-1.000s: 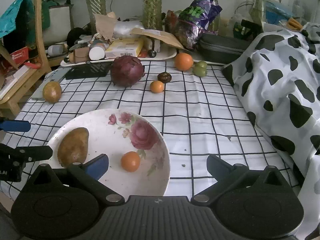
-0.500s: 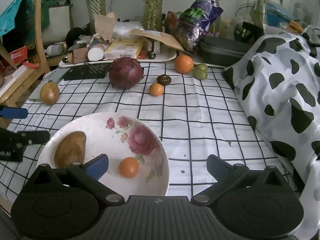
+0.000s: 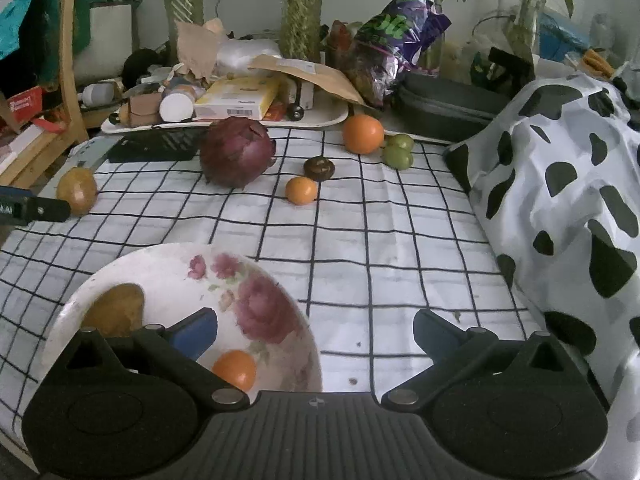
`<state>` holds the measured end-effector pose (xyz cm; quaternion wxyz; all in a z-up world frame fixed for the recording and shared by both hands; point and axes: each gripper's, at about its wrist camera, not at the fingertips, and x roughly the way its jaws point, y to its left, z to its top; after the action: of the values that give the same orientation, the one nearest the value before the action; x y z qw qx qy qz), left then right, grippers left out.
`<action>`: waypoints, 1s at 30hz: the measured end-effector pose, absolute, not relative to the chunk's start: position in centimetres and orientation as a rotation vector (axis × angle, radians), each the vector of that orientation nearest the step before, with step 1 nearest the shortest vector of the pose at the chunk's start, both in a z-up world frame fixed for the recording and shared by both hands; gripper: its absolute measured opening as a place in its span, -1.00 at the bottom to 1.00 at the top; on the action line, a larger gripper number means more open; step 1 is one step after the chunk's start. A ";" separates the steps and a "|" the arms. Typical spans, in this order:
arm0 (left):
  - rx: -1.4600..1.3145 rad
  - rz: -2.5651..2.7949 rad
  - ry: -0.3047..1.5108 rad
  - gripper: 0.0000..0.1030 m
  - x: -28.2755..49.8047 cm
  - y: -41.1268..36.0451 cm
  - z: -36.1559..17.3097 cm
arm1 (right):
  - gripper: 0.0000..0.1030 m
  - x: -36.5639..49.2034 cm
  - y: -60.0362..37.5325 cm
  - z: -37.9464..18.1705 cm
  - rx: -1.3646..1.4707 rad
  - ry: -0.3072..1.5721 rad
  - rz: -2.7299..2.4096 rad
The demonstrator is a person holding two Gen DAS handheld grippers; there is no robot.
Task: Organize fruits
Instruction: 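Move the left tool to the yellow round fruit and close on it, then lift the yellow fruit with the left tool while the right tool grasps another small orange fruit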
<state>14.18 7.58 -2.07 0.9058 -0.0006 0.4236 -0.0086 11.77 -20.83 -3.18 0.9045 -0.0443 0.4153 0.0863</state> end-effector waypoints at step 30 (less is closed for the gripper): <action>-0.165 0.000 1.061 0.08 22.6 12.4 -5.8 | 1.00 19.5 -21.1 -4.4 -0.136 0.874 0.164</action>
<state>22.60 12.44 -5.78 0.8594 -0.0785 0.5052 -0.0002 19.50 -21.13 -4.42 0.9005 -0.0657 0.4225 0.0793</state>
